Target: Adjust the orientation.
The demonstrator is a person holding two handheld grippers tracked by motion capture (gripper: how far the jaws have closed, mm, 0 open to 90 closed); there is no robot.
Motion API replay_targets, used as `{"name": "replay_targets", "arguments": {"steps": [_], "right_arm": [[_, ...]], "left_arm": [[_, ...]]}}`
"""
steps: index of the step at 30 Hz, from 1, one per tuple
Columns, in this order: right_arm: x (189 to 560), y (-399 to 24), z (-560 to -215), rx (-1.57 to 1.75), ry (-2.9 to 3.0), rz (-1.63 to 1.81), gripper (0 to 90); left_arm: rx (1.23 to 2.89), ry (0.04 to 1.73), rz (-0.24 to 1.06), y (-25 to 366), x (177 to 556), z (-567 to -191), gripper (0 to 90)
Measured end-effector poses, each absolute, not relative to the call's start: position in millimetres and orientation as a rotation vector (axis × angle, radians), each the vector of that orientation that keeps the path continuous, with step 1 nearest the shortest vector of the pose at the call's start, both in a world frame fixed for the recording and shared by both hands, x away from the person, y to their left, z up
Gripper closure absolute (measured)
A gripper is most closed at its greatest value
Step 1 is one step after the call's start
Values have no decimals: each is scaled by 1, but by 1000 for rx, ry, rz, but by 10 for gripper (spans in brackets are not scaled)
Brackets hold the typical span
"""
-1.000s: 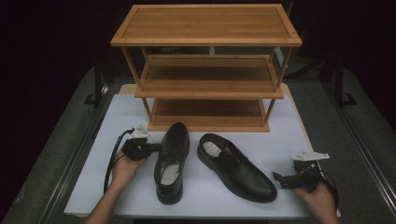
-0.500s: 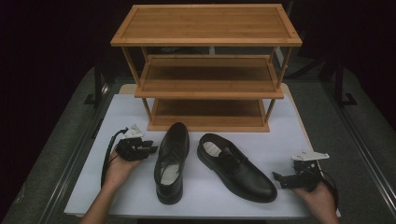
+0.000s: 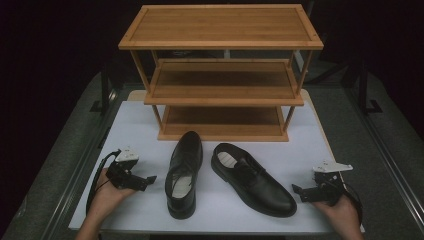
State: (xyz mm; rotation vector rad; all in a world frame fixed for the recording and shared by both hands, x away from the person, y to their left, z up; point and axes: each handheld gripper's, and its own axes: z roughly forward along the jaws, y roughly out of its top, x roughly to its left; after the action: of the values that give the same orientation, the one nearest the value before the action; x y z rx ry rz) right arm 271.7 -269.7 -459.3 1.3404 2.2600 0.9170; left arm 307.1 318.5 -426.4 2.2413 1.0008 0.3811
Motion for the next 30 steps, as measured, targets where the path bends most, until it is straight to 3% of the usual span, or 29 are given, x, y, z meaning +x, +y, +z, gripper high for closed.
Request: {"name": "replay_targets", "arguments": {"steps": [9,23,27,30], "right_arm": [[272,-270,-459,1339,2260,917,0],[271,-270,-458,1344,2263,918,12],[266,-275,-450,1336,2279,975,172],[258,-277,-439,1316,2284,1036,448]], "left_arm": [[2272,1015,434,330,277,-441,0],[2214,1001,418,338,273,-451,0],[2212,1003,416,338,273,-451,0],[2212,1004,415,338,273,-451,0]]}}
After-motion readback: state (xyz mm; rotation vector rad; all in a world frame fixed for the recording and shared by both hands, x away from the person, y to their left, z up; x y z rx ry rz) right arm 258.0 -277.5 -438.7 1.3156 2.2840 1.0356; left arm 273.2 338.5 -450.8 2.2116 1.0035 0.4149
